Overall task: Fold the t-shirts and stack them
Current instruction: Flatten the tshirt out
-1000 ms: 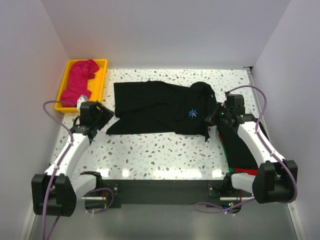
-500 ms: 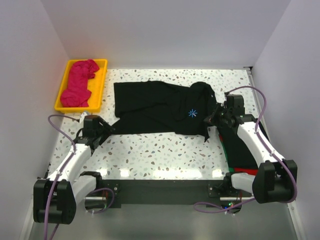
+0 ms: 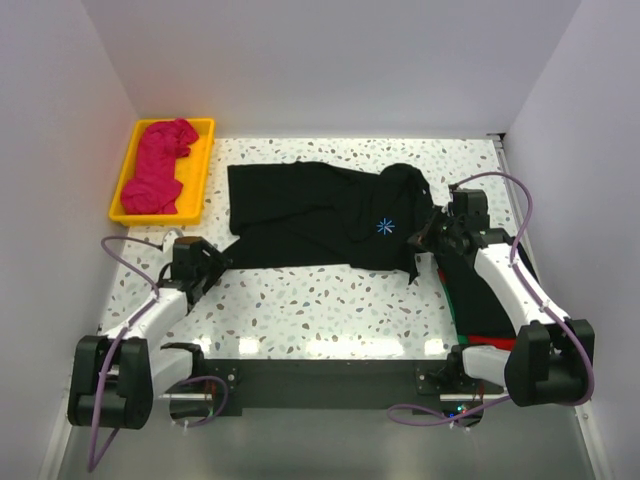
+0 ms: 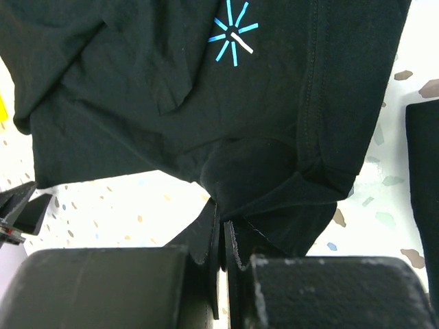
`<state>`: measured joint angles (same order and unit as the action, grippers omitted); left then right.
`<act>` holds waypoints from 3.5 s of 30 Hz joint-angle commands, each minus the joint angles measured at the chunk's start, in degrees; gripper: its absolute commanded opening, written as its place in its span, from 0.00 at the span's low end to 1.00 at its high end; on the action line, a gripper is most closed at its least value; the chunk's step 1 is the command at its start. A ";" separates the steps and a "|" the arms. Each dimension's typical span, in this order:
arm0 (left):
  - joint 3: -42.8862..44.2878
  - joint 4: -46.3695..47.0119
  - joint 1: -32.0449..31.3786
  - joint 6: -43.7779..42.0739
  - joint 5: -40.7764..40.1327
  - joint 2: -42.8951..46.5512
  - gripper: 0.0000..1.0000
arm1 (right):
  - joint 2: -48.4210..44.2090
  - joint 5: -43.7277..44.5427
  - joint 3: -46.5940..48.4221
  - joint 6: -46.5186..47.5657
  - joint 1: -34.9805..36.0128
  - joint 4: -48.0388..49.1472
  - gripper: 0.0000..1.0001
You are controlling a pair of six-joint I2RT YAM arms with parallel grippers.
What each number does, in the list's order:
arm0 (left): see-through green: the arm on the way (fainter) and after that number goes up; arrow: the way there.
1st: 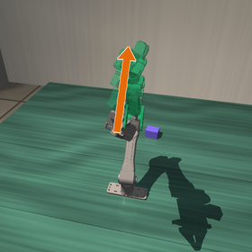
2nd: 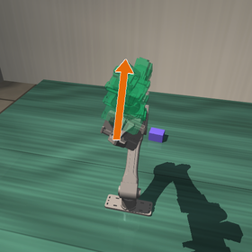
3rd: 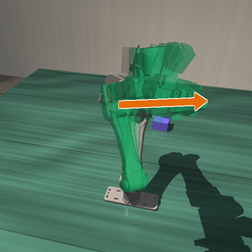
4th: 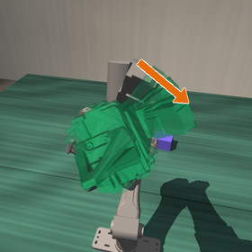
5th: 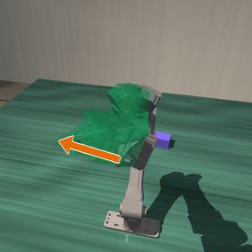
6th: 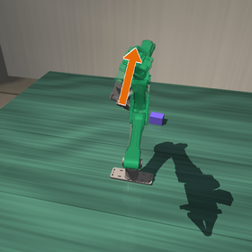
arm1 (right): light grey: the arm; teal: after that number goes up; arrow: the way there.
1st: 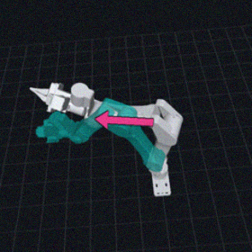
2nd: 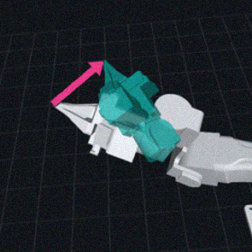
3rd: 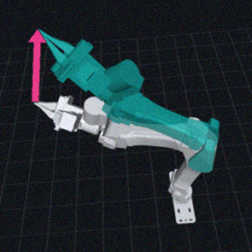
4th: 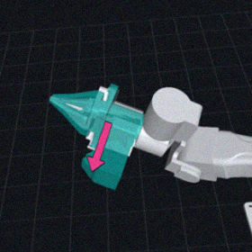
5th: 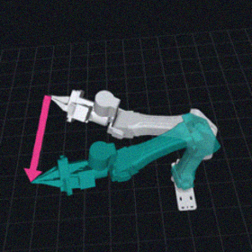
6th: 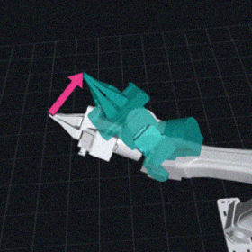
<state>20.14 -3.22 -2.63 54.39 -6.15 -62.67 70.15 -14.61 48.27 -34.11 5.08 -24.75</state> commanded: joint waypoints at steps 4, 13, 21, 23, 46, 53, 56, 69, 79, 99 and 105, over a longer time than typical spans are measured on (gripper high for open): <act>-1.94 10.50 0.35 0.01 -3.95 -2.45 0.66 | 0.16 -1.47 0.68 -0.17 -0.07 1.81 0.00; -1.51 13.42 0.35 -0.78 -4.13 -4.47 0.49 | -0.80 -0.95 0.24 -0.17 -0.16 1.46 0.00; 0.51 13.15 0.35 -2.18 -5.36 -3.77 0.24 | -1.86 -0.51 0.60 -0.17 -0.07 0.58 0.00; 0.86 13.24 0.35 -2.36 -5.01 -3.51 0.16 | -2.12 -0.33 0.68 -0.17 -0.16 0.23 0.00; 33.46 -13.03 0.35 -6.22 -3.08 13.54 0.00 | -10.82 6.96 22.46 -3.33 -0.69 -14.44 0.00; 46.98 -18.57 0.35 -7.10 -2.99 17.84 0.00 | -15.65 9.95 35.30 -4.39 -0.60 -23.30 0.00; 51.38 -20.59 0.35 -7.19 -3.43 19.60 0.00 | -17.50 11.88 41.63 -4.13 -0.69 -27.17 0.00; 62.92 -22.01 0.35 -6.32 -3.60 18.47 0.00 | -17.69 17.25 56.41 -2.98 -0.60 -31.42 0.00; 62.91 -5.14 0.44 -6.14 -2.20 1.26 0.00 | -4.16 15.40 51.65 -6.67 -0.69 -11.47 0.00; 103.37 17.11 12.13 4.32 14.24 -42.54 0.00 | 21.98 16.46 73.59 -6.94 -2.18 14.90 0.00; 77.75 20.80 12.39 5.02 16.87 -34.81 0.00 | 14.86 16.46 54.00 -8.78 -2.71 13.94 0.00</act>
<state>108.07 12.27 8.71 58.26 9.52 -101.03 88.64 0.43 110.37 -41.58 3.33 -14.17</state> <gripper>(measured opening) 0.050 0.012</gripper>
